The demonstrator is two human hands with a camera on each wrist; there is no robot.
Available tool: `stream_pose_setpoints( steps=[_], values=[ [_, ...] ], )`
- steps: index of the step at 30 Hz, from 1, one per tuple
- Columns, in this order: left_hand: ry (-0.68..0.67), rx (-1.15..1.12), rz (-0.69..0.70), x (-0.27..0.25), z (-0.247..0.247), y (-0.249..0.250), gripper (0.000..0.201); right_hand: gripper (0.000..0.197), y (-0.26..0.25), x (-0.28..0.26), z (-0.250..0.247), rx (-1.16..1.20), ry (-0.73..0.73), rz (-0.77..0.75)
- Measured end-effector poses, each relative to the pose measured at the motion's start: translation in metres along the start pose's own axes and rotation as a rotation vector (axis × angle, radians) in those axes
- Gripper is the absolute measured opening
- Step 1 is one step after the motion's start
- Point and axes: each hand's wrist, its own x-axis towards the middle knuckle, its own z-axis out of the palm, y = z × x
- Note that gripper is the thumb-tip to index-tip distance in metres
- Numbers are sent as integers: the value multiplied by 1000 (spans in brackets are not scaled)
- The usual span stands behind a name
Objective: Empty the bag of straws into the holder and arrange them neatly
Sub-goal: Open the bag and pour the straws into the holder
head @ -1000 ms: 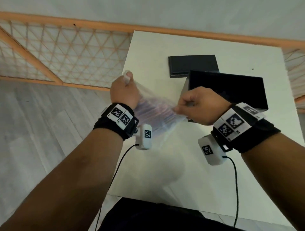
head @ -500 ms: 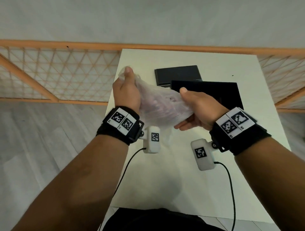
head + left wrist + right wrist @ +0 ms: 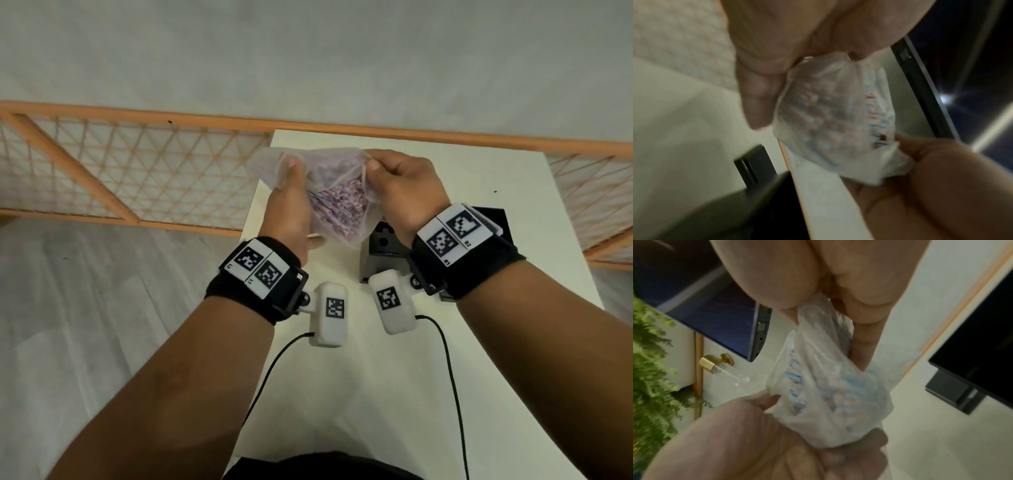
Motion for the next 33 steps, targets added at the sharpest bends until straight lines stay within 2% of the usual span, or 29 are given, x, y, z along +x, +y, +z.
stream_pose_setpoints(
  steps=[1,3,5,7,9,11,13,15,17,19,21,23,26,27,29,31,33],
  values=[
    [-105,-121,-10,-2,1,1,75,23,-2,3,-3,-2,-10,-18],
    [-297,-347,-10,-1,1,1,85,21,-10,6,-13,25,-29,-19],
    [-474,-560,-31,-1,2,3,96,46,-17,9,-25,65,-2,7],
    [-566,-684,-58,-2,13,5,90,58,-22,11,-38,110,47,53],
    [-526,-695,-53,1,28,4,74,55,-24,11,-51,45,82,107],
    [-408,-535,34,3,47,3,47,59,-22,8,-63,-142,85,134],
    [-316,-409,113,9,63,-1,36,60,-16,6,-73,-333,51,107],
    [-214,-339,117,9,74,-3,41,60,-9,7,-83,-423,68,75],
    [-165,-315,84,13,78,-8,58,83,-3,10,-93,-444,102,54],
    [-231,-367,62,19,81,-11,83,112,3,14,-103,-480,100,100],
    [-350,-388,62,18,84,-12,95,125,6,16,-106,-493,26,164],
    [-415,-370,86,11,91,-10,92,117,6,19,-107,-478,-76,184],
    [-403,-268,131,10,104,-7,112,73,6,24,-104,-234,-274,152],
    [-399,-248,143,11,108,-6,120,70,7,25,-103,-123,-331,135],
    [-414,-219,165,15,112,-6,129,84,6,29,-100,-10,-365,71],
    [-435,-222,165,21,113,-6,136,93,5,33,-100,-8,-370,9],
    [-442,-128,207,27,111,-6,138,87,6,37,-103,-42,-380,-49]
  ],
)
